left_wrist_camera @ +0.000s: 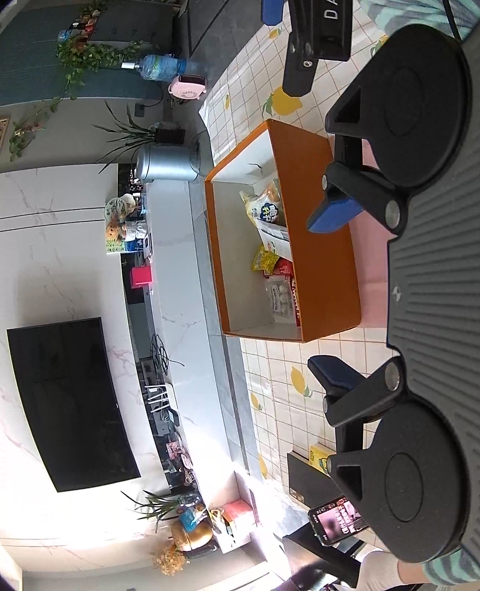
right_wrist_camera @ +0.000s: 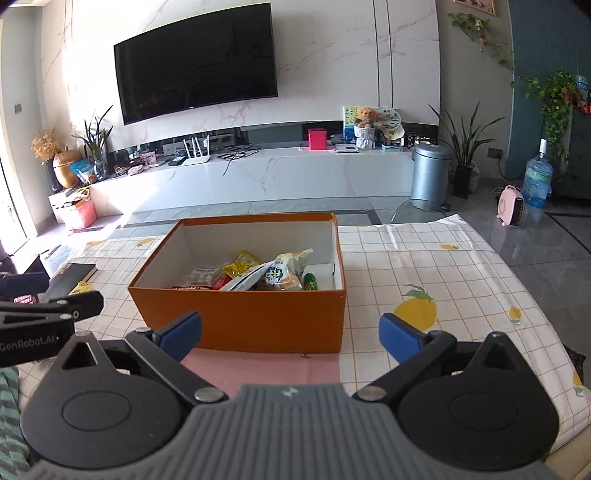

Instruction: Organize snacks

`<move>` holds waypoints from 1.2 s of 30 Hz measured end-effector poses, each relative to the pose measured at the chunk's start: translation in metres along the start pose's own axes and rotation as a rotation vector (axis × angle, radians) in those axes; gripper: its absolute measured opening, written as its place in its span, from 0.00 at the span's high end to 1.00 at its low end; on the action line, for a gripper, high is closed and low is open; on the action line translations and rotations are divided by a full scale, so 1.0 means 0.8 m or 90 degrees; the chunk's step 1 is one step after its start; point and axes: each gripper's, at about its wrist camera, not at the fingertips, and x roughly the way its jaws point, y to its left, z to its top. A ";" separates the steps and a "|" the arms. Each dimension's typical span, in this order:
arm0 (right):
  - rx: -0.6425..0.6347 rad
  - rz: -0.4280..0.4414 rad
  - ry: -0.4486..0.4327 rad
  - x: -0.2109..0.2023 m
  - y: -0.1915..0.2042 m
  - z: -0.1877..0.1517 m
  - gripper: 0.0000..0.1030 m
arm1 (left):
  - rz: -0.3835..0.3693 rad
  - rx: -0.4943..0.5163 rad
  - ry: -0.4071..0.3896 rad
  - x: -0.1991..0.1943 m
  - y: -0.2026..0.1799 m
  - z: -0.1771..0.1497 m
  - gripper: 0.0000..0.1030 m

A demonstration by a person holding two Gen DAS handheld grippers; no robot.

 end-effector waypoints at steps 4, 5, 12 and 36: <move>-0.016 -0.025 -0.016 0.012 0.007 -0.013 0.04 | 0.002 0.000 0.007 0.012 -0.002 -0.020 0.14; -0.018 -0.030 -0.019 0.017 0.009 -0.016 0.04 | 0.002 0.002 0.010 0.015 -0.003 -0.024 0.14; -0.049 -0.029 0.006 0.047 0.017 -0.031 0.04 | 0.009 0.015 0.055 0.038 -0.008 -0.040 0.14; 0.026 -0.031 0.032 0.065 -0.018 -0.043 0.04 | 0.003 0.001 0.096 0.050 -0.017 -0.040 0.14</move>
